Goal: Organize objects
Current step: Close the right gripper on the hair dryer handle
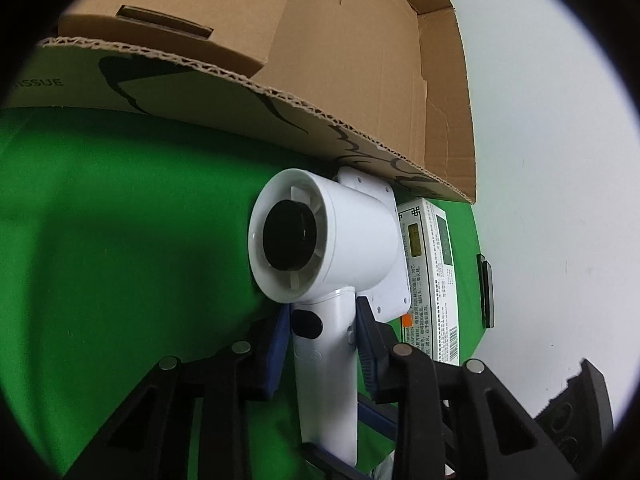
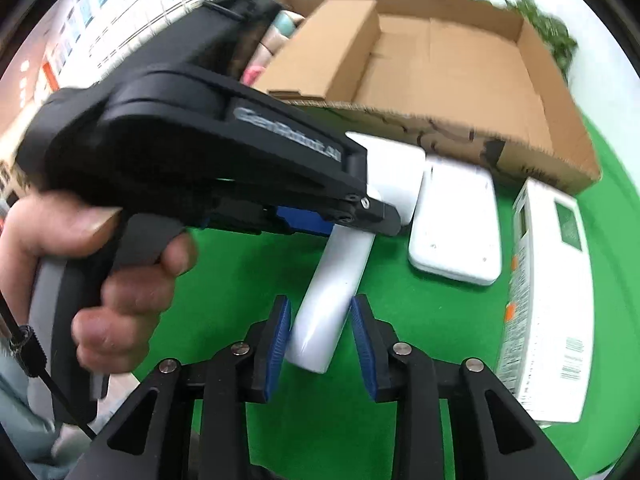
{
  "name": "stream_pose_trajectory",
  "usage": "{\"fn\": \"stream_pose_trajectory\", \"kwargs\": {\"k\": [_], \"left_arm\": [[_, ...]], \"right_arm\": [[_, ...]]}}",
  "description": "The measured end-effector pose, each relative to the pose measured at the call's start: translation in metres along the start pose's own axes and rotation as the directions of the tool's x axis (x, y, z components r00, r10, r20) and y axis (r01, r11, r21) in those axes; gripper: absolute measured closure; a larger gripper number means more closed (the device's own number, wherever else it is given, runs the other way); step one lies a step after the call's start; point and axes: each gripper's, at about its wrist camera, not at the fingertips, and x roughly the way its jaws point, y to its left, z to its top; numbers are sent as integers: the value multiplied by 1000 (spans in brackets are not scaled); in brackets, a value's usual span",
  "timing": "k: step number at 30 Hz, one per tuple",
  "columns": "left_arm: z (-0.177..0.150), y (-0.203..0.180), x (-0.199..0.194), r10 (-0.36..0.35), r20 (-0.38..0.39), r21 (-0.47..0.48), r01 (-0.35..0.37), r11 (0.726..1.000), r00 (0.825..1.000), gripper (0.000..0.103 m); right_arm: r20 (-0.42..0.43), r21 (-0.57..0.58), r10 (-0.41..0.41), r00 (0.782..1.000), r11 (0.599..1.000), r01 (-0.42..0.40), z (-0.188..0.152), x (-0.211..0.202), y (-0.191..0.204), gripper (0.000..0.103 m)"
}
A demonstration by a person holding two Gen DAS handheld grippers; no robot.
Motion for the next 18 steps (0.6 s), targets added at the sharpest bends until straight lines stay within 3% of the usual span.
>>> {"fn": "stream_pose_trajectory", "kwargs": {"k": [4, 18], "left_arm": [[-2, -3, 4, 3, -16, -2, -3, 1000, 1000, 73], [-15, -8, 5, 5, -31, -12, -6, 1000, 1000, 73]], "right_arm": [[-18, 57, 24, 1000, 998, -23, 6, 20, -7, 68], [14, 39, 40, 999, 998, -41, -1, 44, 0, 72]]}}
